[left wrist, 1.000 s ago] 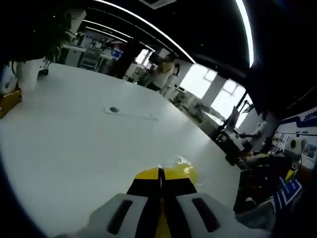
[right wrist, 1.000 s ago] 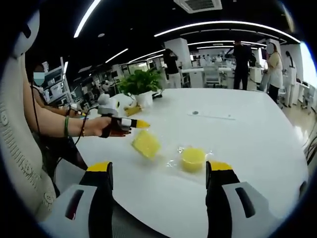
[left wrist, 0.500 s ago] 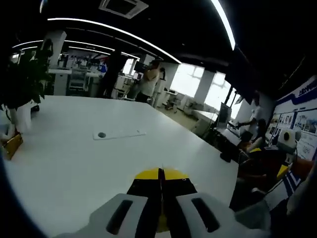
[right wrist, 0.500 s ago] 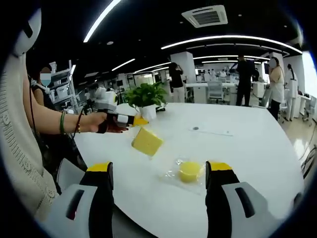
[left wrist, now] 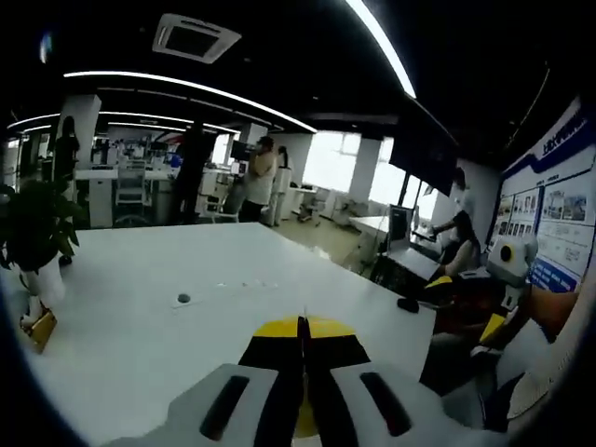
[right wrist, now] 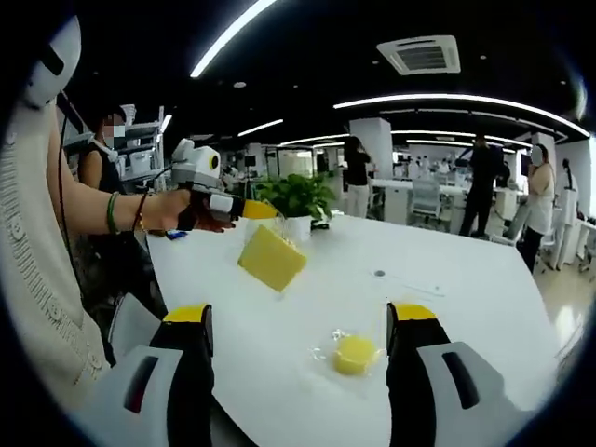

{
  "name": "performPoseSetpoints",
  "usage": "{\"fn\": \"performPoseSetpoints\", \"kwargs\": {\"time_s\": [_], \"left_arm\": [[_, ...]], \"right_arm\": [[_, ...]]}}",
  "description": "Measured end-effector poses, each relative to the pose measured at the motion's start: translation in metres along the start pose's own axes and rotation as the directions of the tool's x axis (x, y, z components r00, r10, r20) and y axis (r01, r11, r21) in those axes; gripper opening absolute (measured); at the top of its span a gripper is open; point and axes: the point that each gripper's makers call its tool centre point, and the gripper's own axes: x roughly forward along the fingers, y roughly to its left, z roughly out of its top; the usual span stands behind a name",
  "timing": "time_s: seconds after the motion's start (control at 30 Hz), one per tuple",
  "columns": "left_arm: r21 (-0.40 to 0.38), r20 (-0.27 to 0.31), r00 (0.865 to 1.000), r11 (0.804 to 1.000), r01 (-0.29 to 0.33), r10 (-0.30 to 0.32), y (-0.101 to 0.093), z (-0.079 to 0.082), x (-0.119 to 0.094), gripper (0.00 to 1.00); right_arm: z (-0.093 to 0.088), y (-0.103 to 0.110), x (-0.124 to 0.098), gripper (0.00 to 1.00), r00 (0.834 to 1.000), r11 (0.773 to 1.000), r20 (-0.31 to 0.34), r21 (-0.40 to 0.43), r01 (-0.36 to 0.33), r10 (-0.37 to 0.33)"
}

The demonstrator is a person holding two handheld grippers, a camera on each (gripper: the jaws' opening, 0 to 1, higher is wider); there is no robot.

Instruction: Compare the silicone blocks by pressing each to a similar depth, holding the contact briefly, and releasing to observe deformation and rebound differences across the visible hardness samples.

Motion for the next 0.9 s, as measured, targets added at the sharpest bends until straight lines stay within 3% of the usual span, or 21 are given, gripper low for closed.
{"fn": "performPoseSetpoints", "kwargs": {"time_s": [0.13,0.27,0.33,0.4,0.6,0.9], "left_arm": [[0.074,0.015,1.0,0.997,0.011,-0.012,-0.012,0.017,-0.005,0.0],[0.098,0.015,0.999,0.995,0.035,-0.036,-0.021,0.027,-0.008,0.0],[0.052,0.01,0.997,0.996,0.07,-0.07,-0.03,0.029,-0.007,0.0],[0.053,0.007,0.994,0.993,0.106,-0.107,-0.04,0.034,-0.006,0.0],[0.101,-0.016,0.983,0.978,0.185,-0.184,-0.069,0.046,0.001,0.0],[0.151,-0.054,0.972,0.961,0.233,-0.228,-0.082,0.048,0.015,0.0]], "right_arm": [[0.019,-0.001,0.008,0.71,0.999,0.997,0.004,-0.064,-0.048,0.048],[0.038,-0.003,0.018,0.71,0.994,0.988,0.007,-0.112,-0.106,0.108],[0.045,-0.004,0.022,0.72,0.991,0.981,0.013,-0.14,-0.131,0.134],[0.053,-0.005,0.026,0.73,0.986,0.975,0.007,-0.15,-0.163,0.166],[0.071,-0.003,0.042,0.75,0.964,0.938,-0.042,-0.223,-0.264,0.261],[0.075,0.001,0.076,0.74,0.923,0.876,-0.134,-0.291,-0.384,0.36]]}}
